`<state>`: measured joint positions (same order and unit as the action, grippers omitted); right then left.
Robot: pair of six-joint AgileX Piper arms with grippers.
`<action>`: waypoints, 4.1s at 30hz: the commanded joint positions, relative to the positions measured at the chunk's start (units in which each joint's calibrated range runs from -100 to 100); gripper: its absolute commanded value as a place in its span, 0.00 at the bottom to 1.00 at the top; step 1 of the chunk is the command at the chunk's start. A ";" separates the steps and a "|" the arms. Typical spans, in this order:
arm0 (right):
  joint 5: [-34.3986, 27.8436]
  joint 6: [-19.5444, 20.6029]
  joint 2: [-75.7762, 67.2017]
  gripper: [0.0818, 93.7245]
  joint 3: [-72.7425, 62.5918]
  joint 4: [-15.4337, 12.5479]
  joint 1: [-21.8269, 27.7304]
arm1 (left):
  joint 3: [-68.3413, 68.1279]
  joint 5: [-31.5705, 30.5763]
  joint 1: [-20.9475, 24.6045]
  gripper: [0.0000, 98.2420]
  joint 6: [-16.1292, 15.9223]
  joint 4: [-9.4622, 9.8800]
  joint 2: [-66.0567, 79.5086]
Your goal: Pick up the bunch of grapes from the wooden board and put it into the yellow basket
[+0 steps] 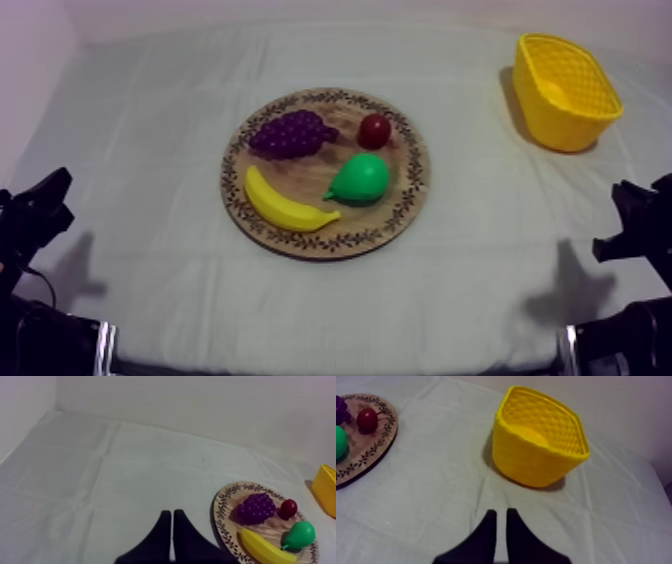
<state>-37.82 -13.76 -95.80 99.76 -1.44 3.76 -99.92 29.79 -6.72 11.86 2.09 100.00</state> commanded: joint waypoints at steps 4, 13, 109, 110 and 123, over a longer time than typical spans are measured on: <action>1.70 2.02 0.04 0.02 0.02 -0.04 0.09 | 0.03 0.04 0.03 0.00 -0.01 -0.02 0.00; 2.10 -0.14 0.04 0.01 0.02 -0.18 0.32 | 0.03 0.04 0.03 0.00 -0.01 -0.02 0.00; -33.26 -7.50 124.80 0.00 -122.40 9.73 -33.94 | 0.03 0.04 0.03 0.00 -0.01 -0.02 0.00; -34.43 -7.80 125.45 0.00 -123.30 9.35 -33.89 | 0.03 0.04 0.03 0.00 -0.01 -0.02 0.00; -46.68 -9.79 131.76 0.00 -131.07 5.86 -33.96 | 0.03 0.04 0.03 0.00 -0.01 -0.02 0.00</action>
<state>-83.32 -23.37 35.70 -31.01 4.56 -30.16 -99.92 29.87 -6.72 11.86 2.09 100.00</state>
